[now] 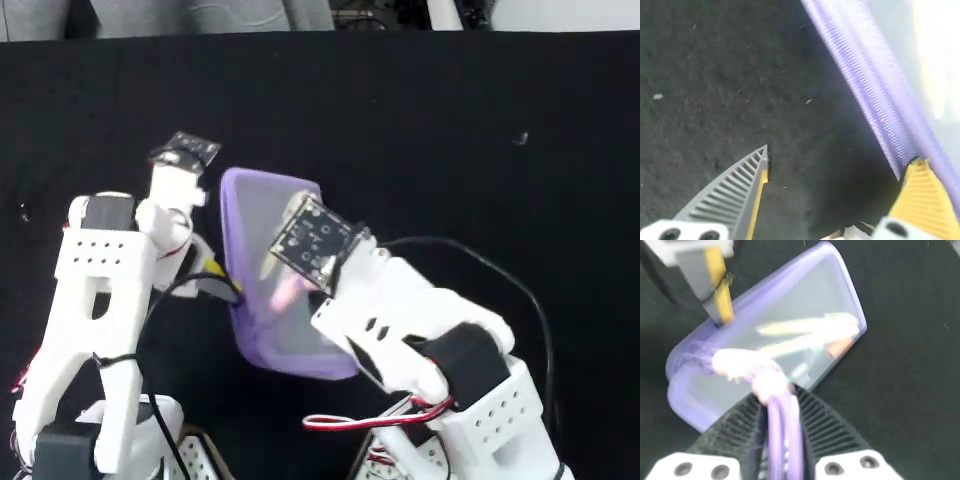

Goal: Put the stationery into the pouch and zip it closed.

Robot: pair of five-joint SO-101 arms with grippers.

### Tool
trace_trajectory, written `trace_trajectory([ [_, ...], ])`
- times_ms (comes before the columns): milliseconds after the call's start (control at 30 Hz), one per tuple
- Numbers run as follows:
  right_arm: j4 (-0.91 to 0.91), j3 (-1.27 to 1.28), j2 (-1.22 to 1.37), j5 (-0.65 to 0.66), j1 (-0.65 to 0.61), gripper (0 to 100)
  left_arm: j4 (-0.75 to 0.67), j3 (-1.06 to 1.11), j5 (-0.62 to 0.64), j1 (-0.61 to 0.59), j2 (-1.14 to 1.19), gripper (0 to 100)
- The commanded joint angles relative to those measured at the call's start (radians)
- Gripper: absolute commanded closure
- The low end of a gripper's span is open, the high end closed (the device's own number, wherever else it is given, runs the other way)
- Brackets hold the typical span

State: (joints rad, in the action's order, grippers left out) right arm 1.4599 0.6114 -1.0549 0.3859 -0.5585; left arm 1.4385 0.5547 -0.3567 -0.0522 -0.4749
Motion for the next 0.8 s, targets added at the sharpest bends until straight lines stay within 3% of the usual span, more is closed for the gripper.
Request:
trace_trajectory([
  [0, -0.028, -0.01, -0.013, 0.02, 0.005, 98.8, -0.061, 0.028, 0.023, -0.051, -0.023, 59],
  [200, -0.028, -0.007, -0.013, 0.02, 0.005, 98.8, -0.055, -0.002, 0.164, -0.111, -0.044, 59],
  [333, -0.028, -0.007, -0.013, 0.021, 0.005, 98.8, -0.057, -0.01, 0.166, -0.134, -0.146, 59],
  [433, -0.028, -0.007, -0.013, 0.021, 0.005, 98.8, -0.064, -0.008, 0.048, -0.137, -0.282, 59],
  [767, -0.028, -0.007, -0.013, 0.02, 0.006, 98.8, -0.064, 0.082, -0.559, -0.12, -0.802, 59],
])
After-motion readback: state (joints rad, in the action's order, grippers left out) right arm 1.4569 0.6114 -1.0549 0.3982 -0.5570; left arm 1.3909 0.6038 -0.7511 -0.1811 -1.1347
